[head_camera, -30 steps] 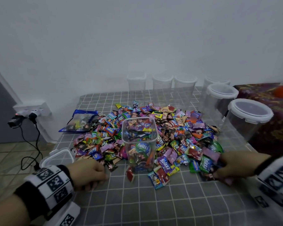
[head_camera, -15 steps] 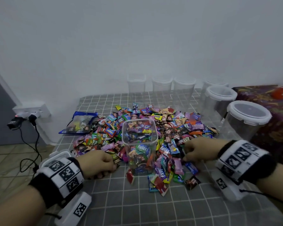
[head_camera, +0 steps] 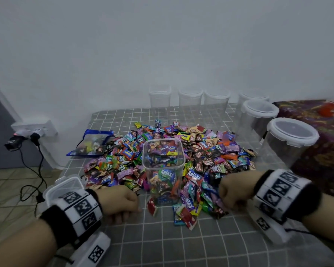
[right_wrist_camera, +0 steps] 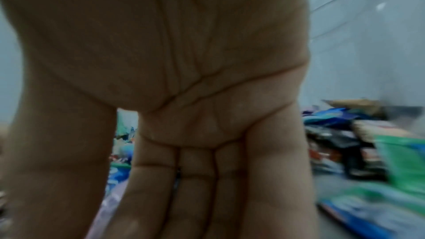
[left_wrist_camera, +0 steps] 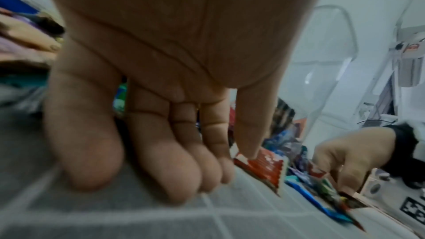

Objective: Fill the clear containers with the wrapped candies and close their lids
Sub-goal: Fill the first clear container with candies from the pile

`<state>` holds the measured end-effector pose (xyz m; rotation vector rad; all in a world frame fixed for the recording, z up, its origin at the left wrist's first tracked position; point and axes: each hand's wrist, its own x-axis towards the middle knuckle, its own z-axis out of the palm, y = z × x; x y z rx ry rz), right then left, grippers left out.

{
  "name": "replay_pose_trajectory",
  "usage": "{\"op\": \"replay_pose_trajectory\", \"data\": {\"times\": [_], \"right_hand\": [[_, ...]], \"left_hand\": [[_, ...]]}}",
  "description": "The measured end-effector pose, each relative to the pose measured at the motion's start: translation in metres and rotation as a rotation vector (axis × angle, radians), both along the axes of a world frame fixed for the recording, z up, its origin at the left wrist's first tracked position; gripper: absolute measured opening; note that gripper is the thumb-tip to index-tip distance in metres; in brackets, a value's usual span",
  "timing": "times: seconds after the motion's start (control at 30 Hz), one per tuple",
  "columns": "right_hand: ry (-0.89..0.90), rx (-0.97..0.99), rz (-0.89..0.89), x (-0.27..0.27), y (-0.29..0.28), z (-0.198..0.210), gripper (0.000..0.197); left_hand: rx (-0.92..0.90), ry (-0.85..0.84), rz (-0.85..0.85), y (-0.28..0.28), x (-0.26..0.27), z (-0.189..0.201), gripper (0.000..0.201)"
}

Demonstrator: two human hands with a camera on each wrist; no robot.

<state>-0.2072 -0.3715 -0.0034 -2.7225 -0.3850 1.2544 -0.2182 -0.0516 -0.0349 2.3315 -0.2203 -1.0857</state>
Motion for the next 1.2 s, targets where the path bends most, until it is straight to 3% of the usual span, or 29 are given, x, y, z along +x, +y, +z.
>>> {"op": "replay_pose_trajectory", "data": {"times": [0.17, 0.27, 0.37, 0.47, 0.57, 0.63, 0.77, 0.97, 1.2], "right_hand": [[-0.260, -0.002, 0.062, 0.022, 0.029, -0.002, 0.031], [-0.346, -0.056, 0.120, 0.020, 0.027, 0.005, 0.035], [-0.252, 0.023, 0.054, 0.005, 0.015, 0.019, 0.030], [-0.022, 0.178, 0.011, -0.016, 0.020, 0.027, 0.009], [0.209, 0.268, 0.091, -0.033, 0.041, 0.020, 0.033], [0.260, 0.249, 0.162, -0.035, 0.053, 0.014, 0.044], [0.268, 0.244, 0.140, -0.021, 0.059, 0.004, 0.050], [0.130, 0.198, -0.011, 0.005, 0.047, 0.013, 0.037], [-0.017, 0.240, -0.125, 0.026, 0.045, 0.015, 0.045]], "left_hand": [[-0.017, -0.222, 0.077, -0.002, 0.018, 0.005, 0.016], [-0.047, -0.258, 0.043, 0.002, 0.015, 0.015, 0.016], [0.029, -0.226, -0.034, 0.015, 0.000, 0.024, 0.022], [0.164, -0.087, -0.089, 0.029, -0.012, 0.027, 0.021], [0.240, 0.011, -0.101, 0.031, -0.013, 0.021, 0.020], [0.240, 0.013, -0.084, 0.028, -0.011, 0.015, 0.017], [0.138, -0.016, -0.019, 0.018, 0.000, 0.009, 0.015], [-0.023, -0.052, 0.084, 0.004, 0.019, 0.012, 0.012], [0.032, -0.134, 0.118, -0.006, 0.026, 0.033, 0.015]]}}
